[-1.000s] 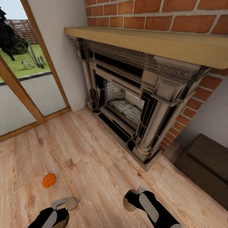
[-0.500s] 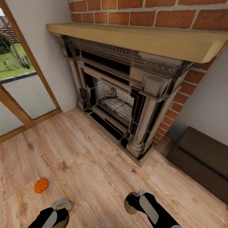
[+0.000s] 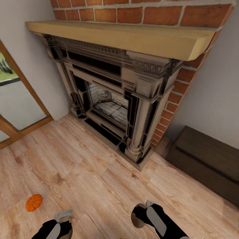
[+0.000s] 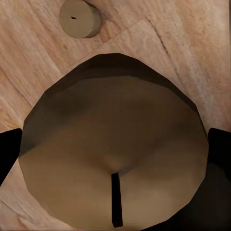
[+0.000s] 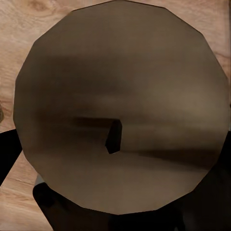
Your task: Place each of the two pumpkins and all three candles from the living room inside a cabinet in the living room (use any cabinet), then make sure every cabinet is closed, and position the cauldron so it is next to a table in the living room.
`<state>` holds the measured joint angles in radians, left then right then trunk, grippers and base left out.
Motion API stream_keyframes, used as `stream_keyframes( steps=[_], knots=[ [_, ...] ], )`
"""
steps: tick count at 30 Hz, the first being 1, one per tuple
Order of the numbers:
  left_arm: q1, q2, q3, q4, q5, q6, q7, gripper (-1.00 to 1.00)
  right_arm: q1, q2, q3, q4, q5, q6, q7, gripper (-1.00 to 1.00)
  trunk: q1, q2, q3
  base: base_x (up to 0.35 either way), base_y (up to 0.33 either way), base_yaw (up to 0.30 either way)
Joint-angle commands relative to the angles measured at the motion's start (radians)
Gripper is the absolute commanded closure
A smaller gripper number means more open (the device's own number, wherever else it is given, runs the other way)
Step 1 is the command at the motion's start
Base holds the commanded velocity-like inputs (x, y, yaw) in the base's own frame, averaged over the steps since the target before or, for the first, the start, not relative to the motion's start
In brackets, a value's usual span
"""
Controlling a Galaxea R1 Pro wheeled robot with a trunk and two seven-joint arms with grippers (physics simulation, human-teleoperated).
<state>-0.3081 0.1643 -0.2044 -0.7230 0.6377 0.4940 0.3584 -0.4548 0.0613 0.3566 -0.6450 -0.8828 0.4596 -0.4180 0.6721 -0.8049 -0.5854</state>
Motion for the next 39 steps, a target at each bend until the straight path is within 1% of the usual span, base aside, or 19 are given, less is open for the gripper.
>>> stream_keyframes(
  steps=[1, 4, 7, 18, 27, 33, 39],
  knots=[
    [0.000, 0.002, -0.008, -0.001, 0.010, 0.002, 0.010, 1.00, -0.001, 0.001, 0.004, -0.001, -0.007, 0.001, -0.008, 1.00, 0.000, -0.001, -0.002, 0.000, 0.000, -0.221],
    [0.000, 0.002, -0.010, 0.000, 0.009, 0.002, 0.010, 1.00, -0.001, 0.004, 0.004, -0.001, -0.004, 0.001, -0.008, 1.00, 0.000, -0.001, -0.005, 0.000, 0.000, -0.220],
    [0.000, 0.002, -0.012, 0.000, 0.009, 0.001, 0.010, 1.00, -0.001, 0.000, 0.004, -0.002, -0.002, 0.001, -0.009, 1.00, 0.000, -0.001, -0.008, 0.000, 0.000, -0.220],
    [0.000, 0.002, -0.012, 0.002, 0.009, 0.000, 0.010, 1.00, -0.001, -0.003, 0.003, -0.001, -0.019, -0.023, -0.009, 1.00, 0.000, -0.001, -0.020, 0.000, 0.000, -0.220],
    [0.000, 0.001, -0.013, 0.002, 0.008, 0.000, 0.010, 1.00, -0.001, -0.002, 0.001, -0.001, -0.019, -0.025, -0.005, 1.00, 0.000, -0.001, -0.030, 0.000, 0.000, -0.216],
    [0.000, 0.001, -0.016, 0.002, 0.008, 0.000, 0.010, 1.00, -0.001, -0.003, -0.002, 0.001, -0.021, -0.024, 0.064, 1.00, 0.000, -0.001, -0.037, 0.000, 0.000, -0.202],
    [0.000, 0.001, -0.028, 0.002, 0.009, 0.000, 0.010, 1.00, -0.001, -0.002, -0.002, 0.003, -0.020, -0.024, 0.076, 1.00, 0.000, -0.001, -0.045, 0.000, 0.000, -0.190]
  ],
)
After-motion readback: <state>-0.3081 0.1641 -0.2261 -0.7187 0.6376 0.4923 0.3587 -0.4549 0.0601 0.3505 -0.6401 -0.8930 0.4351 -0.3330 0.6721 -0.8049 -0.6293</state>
